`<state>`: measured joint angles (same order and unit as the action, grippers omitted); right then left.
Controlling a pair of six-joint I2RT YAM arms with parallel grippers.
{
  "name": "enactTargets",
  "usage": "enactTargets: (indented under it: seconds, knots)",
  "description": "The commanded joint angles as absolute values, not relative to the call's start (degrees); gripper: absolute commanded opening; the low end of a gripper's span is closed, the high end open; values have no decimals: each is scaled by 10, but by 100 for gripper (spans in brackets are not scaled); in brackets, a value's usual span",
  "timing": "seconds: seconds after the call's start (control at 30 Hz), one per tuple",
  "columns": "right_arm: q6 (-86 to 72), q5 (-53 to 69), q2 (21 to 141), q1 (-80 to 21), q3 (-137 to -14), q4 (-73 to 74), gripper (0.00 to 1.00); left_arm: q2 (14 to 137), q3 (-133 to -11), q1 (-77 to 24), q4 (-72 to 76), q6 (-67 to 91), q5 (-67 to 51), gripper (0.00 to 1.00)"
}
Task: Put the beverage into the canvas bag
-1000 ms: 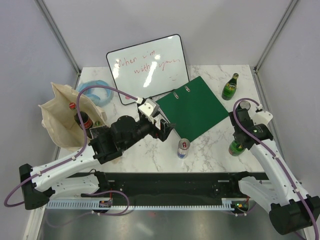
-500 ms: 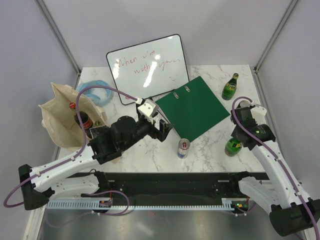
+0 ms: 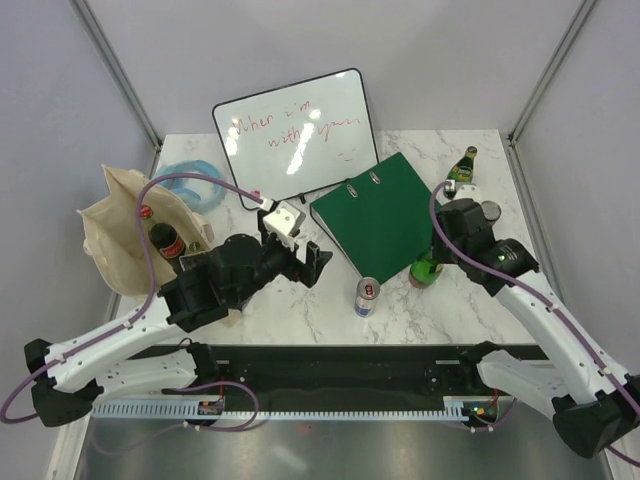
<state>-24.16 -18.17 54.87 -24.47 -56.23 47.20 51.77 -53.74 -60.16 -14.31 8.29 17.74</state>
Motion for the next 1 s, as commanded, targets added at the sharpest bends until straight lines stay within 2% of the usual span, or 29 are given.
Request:
enactTargets:
  seconds: [0.0, 0.27, 0.67, 0.8, 0.97]
  knots:
    - [-208, -184, 571, -289, -646, 343, 0, 469, -565, -599, -182, 112, 189, 93]
    - [-171, -150, 677, -363, -708, 230, 0, 409, -607, -599, -247, 122, 220, 93]
    - [-131, -196, 889, -525, -874, 218, 0, 354, -644, -599, -267, 109, 237, 94]
    - [-120, -212, 923, -562, -881, 217, 0, 338, -641, -599, -266, 118, 257, 94]
    - [-116, -214, 915, -588, -814, 165, 0, 334, -643, -599, -267, 115, 268, 94]
